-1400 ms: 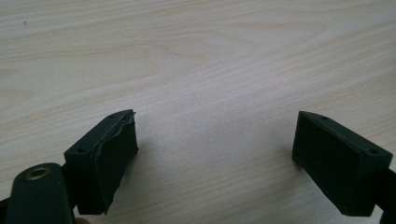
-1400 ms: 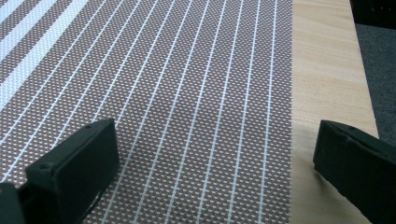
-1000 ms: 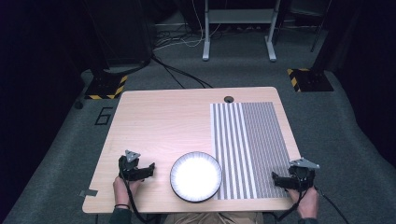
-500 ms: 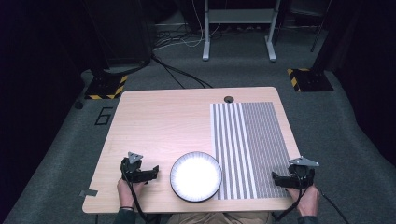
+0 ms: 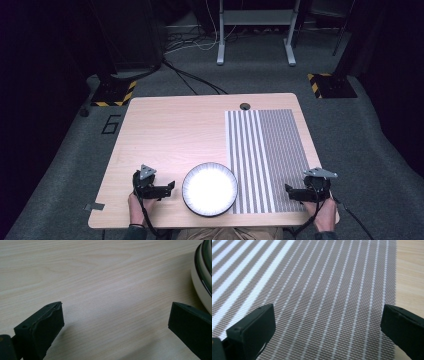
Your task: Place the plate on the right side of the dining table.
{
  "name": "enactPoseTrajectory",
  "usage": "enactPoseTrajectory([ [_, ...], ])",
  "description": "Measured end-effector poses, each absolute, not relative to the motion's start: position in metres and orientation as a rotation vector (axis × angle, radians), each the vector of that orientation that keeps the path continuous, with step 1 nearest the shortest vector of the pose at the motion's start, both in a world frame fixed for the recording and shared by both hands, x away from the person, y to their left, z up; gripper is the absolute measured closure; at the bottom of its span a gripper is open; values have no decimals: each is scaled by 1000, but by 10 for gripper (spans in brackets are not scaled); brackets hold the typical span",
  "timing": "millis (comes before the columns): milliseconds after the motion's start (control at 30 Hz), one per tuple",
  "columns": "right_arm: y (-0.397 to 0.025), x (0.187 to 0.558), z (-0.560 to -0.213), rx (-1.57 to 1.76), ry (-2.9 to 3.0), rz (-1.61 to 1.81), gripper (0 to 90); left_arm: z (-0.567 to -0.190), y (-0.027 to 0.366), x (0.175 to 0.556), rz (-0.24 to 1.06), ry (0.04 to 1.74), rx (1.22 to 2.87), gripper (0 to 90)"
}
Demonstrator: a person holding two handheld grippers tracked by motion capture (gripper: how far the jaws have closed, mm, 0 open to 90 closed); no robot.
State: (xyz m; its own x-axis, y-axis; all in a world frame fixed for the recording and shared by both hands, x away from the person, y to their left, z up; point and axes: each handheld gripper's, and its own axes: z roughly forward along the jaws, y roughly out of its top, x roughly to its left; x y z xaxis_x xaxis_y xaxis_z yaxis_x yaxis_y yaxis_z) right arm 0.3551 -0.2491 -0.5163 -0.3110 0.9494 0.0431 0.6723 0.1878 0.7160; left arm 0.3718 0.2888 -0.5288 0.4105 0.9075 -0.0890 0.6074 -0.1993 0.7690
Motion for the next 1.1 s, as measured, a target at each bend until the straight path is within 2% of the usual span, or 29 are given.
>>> enactPoseTrajectory([
  [333,-229,351,-503,1452,2102,948,0,-529,277,369,470,1220,1953,1],
  [500,-214,346,-497,1417,2118,986,0,-528,270,367,519,1188,2000,1],
  [1100,-170,343,-485,1281,2236,1092,0,-530,277,374,379,1205,1960,1],
])
